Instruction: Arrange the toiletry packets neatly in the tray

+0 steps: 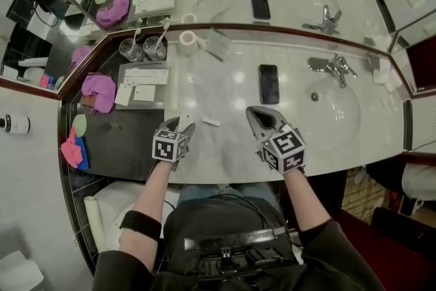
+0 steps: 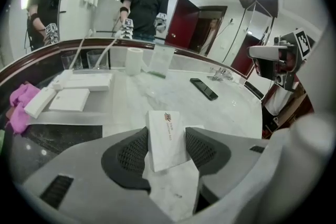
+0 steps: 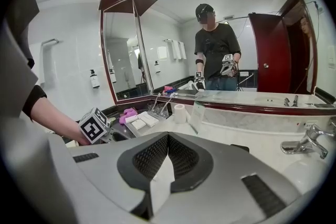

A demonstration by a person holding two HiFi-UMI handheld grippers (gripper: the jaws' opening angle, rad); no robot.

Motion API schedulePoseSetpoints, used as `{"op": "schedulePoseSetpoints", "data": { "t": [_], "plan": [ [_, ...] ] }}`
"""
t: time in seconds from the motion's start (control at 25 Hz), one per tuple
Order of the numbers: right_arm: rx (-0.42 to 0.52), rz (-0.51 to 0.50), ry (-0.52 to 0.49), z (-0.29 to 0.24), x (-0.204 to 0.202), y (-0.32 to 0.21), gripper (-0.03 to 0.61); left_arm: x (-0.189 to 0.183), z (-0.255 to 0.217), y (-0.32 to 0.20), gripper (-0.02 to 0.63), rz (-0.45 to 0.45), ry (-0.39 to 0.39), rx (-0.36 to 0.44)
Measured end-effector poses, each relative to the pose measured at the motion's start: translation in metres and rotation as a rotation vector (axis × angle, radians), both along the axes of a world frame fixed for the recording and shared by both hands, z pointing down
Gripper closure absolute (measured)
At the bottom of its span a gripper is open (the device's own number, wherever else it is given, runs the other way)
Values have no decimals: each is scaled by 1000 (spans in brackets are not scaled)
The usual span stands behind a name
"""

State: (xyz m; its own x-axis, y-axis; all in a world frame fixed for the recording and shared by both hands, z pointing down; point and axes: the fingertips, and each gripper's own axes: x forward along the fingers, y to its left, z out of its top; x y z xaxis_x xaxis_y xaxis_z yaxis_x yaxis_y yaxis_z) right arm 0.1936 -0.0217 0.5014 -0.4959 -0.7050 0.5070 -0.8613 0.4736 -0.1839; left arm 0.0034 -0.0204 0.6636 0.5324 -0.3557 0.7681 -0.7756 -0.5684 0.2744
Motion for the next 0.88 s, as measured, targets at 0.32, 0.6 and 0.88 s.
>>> {"op": "schedulePoseSetpoints", "data": {
  "t": [0.32, 0.6, 0.88],
  "plan": [
    [-21, 17, 21, 12, 10, 10, 563, 4, 35, 6, 385, 1, -11, -91],
    [-36, 27, 32, 16, 17, 16, 563, 3, 57, 12, 293, 8, -48, -113],
    [-43, 19, 32, 21, 11, 15, 563, -3, 48, 13, 258, 23, -52, -71]
  ]
}}
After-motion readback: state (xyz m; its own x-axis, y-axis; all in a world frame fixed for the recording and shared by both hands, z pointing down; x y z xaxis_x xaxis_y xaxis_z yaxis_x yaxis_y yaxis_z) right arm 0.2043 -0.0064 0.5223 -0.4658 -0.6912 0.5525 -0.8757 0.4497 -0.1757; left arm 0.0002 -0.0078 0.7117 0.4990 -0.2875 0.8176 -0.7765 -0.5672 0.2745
